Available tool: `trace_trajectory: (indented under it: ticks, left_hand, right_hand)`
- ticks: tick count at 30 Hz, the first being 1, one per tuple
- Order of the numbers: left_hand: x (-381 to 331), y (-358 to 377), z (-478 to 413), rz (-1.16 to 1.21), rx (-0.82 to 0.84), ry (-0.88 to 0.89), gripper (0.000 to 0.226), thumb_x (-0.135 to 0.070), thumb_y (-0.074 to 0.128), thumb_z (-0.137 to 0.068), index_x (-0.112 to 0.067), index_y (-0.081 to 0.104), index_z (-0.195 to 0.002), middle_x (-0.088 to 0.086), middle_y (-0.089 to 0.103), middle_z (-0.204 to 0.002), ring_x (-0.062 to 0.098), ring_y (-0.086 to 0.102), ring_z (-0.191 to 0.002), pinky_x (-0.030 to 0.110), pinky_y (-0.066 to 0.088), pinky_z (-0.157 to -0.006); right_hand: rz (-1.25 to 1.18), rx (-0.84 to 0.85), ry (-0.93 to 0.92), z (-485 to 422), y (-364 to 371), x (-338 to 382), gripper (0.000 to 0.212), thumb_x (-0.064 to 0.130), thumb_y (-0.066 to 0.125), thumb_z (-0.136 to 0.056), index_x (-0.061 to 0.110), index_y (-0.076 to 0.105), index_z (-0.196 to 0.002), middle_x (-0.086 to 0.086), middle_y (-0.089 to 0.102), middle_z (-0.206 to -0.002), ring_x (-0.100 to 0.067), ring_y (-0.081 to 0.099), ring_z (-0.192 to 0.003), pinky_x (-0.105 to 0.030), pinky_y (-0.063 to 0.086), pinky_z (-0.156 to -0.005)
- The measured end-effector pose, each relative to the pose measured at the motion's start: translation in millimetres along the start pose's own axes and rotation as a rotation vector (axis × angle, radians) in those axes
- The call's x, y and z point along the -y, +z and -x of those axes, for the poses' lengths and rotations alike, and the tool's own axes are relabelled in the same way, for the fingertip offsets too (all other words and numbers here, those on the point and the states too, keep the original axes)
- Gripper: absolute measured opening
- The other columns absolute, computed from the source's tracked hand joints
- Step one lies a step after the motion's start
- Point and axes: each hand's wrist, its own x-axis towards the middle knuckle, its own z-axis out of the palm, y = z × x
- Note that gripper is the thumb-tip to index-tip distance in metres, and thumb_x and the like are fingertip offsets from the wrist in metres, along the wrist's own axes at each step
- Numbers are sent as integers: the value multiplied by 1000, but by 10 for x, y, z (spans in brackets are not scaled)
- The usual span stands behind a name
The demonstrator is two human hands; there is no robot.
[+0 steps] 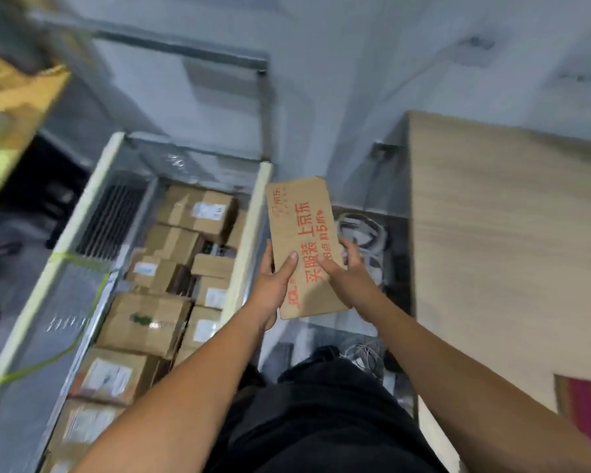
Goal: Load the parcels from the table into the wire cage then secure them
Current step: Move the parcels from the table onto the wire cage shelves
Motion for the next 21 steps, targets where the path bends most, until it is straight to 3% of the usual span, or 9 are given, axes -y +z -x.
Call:
trace_trajectory:
  ticks: [2, 4, 6, 9, 12, 14, 17, 19, 21]
  left_hand:
    - [-51, -419, 187, 68, -120, 82, 67, -40, 72, -93, -37, 40, -152, 1, 71, -133, 26, 71, -117, 44, 59, -93]
    - [-91, -814, 380, 128, -252, 131, 57, -39, 70, -96, -38, 45, -147, 0, 72, -131, 22, 73, -113, 36, 62, -83]
    - [-114, -1133, 556, 212, -366, 135, 50, -37, 67, -100, -40, 46, -145, -4, 73, -128, 19, 74, -110, 30, 62, -76]
    - [-87, -1537, 692, 296, -534, 147, 40, -30, 63, -103, -35, 52, -141, -10, 76, -119, 14, 75, -104, 23, 60, -73]
    - [-83, -1830, 677, 264, -671, 94, 41, -33, 63, -103, -33, 51, -142, -10, 76, -118, 7, 75, -95, 17, 57, -67]
    - [-39, -2033, 578, 194, -760, 37, 54, -37, 63, -102, -31, 43, -152, -6, 65, -136, 8, 71, -107, 20, 58, -80]
    - [88, -2387, 371, 64, -860, -89, 74, -46, 63, -100, -27, 28, -162, 0, 43, -161, 21, 47, -142, 44, 43, -115]
    - [256, -2633, 186, -45, -944, -161, 76, -50, 63, -99, -24, 30, -162, 0, 37, -165, 22, 40, -148, 37, 35, -119]
    - [481, -2896, -74, -142, -1052, -217, 70, -47, 64, -99, -21, 38, -159, 2, 43, -161, 20, 43, -144, 22, 33, -105]
  right_hand:
    - [72, 122, -55, -57, 437, 155, 59, 46, 72, -93, 41, 40, -143, 14, 63, -129, 5, 69, -99, -14, 54, -76]
    - [156, 269, -103, -97, 888, 306, 70, 47, 72, -93, 38, 38, -153, 9, 59, -141, -5, 66, -117, -31, 54, -98]
    - [231, 392, -122, -130, 1310, 457, 74, 49, 71, -93, 42, 34, -156, 10, 58, -143, -10, 63, -123, -39, 52, -106]
    - [362, 533, -157, -216, 1859, 641, 58, 46, 68, -96, 51, 42, -148, 18, 64, -136, -3, 63, -120, -34, 51, -104]
    - [478, 700, -180, -466, 2288, 762, 55, 44, 67, -98, 46, 45, -148, 23, 68, -126, 1, 68, -111, -25, 57, -88]
    - [554, 753, -166, -784, 2556, 755, 56, 38, 68, -99, 39, 45, -151, 7, 69, -130, -15, 70, -112, -38, 60, -90]
    - [645, 802, -127, -1386, 2959, 607, 57, 27, 66, -101, 30, 45, -153, -5, 67, -134, -26, 69, -115, -48, 59, -95]
    - [685, 865, -113, -1804, 3225, 433, 54, 29, 64, -102, 33, 44, -153, 3, 68, -133, -19, 69, -117, -45, 58, -98]
    - [725, 925, -108, -2229, 3514, 204, 56, 34, 63, -103, 39, 41, -153, 15, 67, -131, -7, 68, -115, -41, 57, -101]
